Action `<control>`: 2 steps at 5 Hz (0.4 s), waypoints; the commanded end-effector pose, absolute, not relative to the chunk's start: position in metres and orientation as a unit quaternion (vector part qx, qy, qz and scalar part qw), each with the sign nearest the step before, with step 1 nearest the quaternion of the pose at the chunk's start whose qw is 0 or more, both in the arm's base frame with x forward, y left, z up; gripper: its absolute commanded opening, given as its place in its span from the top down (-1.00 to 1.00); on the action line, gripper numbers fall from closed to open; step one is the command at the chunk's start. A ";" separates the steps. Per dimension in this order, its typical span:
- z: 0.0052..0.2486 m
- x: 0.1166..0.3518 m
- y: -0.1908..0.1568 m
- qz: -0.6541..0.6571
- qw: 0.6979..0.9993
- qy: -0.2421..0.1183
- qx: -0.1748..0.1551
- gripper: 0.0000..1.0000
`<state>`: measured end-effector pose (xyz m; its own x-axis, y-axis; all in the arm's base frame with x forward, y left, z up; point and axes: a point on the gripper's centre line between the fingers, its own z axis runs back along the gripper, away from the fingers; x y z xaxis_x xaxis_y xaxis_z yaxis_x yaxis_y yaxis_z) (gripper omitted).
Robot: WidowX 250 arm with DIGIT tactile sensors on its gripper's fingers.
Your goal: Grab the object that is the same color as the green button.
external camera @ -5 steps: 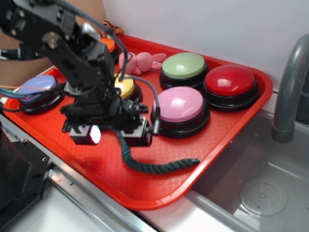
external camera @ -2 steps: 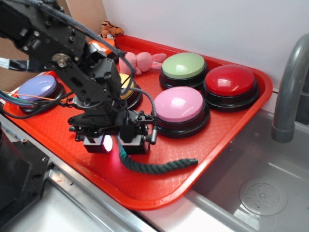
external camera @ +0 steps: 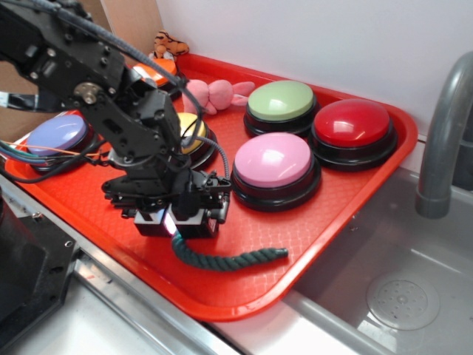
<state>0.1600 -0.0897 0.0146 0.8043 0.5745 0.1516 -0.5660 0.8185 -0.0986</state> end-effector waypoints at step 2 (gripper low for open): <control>0.118 0.182 -0.056 0.121 0.991 -0.037 0.031 1.00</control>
<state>0.1696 -0.0562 0.1057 0.9691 0.2428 0.0437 -0.2455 0.9666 0.0737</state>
